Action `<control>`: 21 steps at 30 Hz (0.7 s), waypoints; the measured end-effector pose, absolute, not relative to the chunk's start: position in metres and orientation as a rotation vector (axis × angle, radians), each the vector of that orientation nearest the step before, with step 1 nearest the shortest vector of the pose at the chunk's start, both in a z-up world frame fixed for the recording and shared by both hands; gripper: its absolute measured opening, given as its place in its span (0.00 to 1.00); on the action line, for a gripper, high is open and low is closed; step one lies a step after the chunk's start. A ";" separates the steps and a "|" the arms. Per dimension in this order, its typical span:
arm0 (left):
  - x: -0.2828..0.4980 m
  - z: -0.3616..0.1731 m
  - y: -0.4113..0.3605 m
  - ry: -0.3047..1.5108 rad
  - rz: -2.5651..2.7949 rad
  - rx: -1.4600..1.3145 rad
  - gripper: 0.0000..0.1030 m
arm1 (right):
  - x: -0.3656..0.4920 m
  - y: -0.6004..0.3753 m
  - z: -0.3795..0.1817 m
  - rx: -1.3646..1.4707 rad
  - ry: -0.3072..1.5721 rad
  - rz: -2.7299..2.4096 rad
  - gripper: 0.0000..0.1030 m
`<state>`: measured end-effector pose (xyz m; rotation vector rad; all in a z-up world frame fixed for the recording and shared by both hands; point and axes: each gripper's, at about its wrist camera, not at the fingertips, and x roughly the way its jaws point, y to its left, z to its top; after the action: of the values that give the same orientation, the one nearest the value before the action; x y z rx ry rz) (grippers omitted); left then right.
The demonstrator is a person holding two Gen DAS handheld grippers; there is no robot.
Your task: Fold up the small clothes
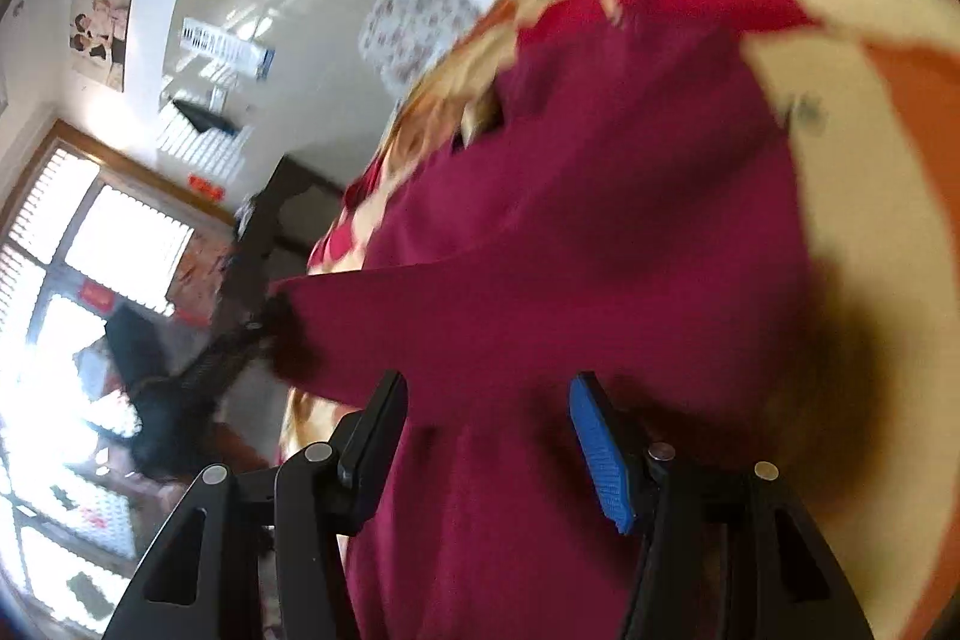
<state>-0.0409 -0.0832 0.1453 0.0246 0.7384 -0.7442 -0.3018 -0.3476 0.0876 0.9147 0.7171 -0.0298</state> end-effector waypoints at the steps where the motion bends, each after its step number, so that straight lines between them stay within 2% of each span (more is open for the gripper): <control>1: -0.033 0.153 -0.086 0.715 -0.733 0.020 0.12 | -0.299 -0.357 0.094 0.877 0.714 -0.084 0.53; 5: -0.008 0.143 -0.087 0.777 -0.714 -0.004 0.12 | -0.282 -0.381 0.101 0.763 0.715 -0.217 0.53; 9: 0.002 0.089 -0.091 0.909 -0.650 0.052 0.12 | -0.266 -0.402 0.089 0.698 0.778 -0.398 0.53; 12: 0.006 0.067 -0.088 0.958 -0.629 0.026 0.12 | -0.253 -0.412 0.071 0.701 0.837 -0.392 0.53; 13: 0.007 0.064 -0.088 0.970 -0.629 0.015 0.12 | -0.248 -0.414 0.069 0.675 0.843 -0.355 0.48; 14: 0.006 0.063 -0.088 0.972 -0.629 0.015 0.12 | -0.244 -0.415 0.071 0.615 0.845 -0.363 0.31; 15: 0.005 0.065 -0.090 0.968 -0.630 0.023 0.12 | -0.239 -0.416 0.073 0.556 0.847 -0.386 0.27; 21: 0.003 0.059 -0.109 0.995 -0.616 0.084 0.12 | -0.226 -0.438 0.070 0.574 0.859 -0.400 0.27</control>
<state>0.0032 -0.1089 0.0592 0.0843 0.9948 -0.6158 -0.2257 -0.4382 0.0705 0.5741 0.8585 -0.4003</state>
